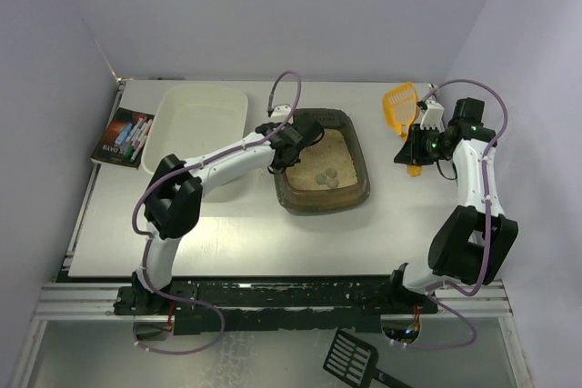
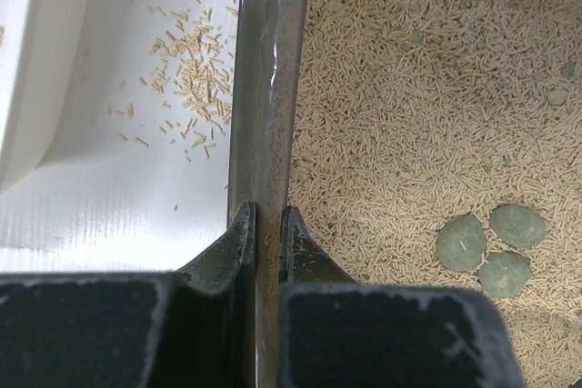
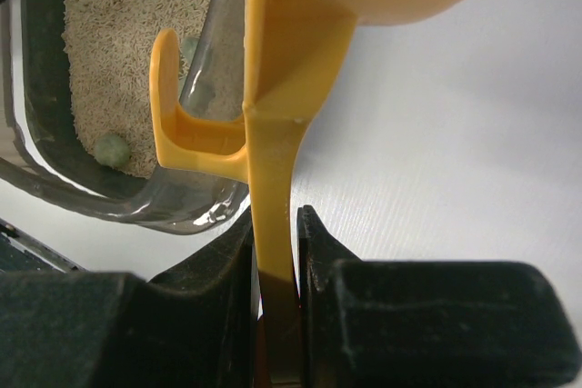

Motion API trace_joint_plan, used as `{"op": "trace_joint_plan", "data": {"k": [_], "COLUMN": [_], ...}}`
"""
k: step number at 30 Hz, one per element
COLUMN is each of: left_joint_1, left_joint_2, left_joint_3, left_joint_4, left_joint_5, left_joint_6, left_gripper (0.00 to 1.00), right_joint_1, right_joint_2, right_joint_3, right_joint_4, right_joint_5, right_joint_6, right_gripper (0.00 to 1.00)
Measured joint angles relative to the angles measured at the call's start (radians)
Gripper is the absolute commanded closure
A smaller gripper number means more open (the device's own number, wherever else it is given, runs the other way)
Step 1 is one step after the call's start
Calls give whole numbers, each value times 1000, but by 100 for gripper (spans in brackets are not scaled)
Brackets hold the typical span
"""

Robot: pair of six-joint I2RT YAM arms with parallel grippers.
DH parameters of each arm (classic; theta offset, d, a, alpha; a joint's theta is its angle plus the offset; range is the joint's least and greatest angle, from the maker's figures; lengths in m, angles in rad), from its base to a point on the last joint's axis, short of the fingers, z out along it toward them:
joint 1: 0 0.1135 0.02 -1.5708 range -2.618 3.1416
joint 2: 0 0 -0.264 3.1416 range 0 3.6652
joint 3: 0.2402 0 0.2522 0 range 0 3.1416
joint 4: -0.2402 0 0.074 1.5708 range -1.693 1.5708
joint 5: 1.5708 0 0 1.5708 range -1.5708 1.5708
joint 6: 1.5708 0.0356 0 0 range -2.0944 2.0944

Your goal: Clean the litter box

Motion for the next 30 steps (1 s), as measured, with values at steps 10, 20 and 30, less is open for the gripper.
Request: {"op": "trace_joint_plan", "data": {"k": [10, 20, 30], "left_joint_1": [-1, -5, -20], "left_joint_2": [0, 0, 1], "left_joint_3": [-13, -50, -46], "left_joint_4": [-1, 16, 13], "left_joint_5": [23, 2, -16], "left_joint_6": [-13, -15, -6], "left_gripper": [93, 93, 54], "right_joint_1": [0, -3, -5], "right_joint_2": [0, 0, -1], "right_joint_3": [0, 0, 0], "right_joint_4": [0, 0, 0], "right_joint_5": [1, 0, 0], "right_joint_6": [0, 0, 0], "right_gripper": [100, 100, 100]}}
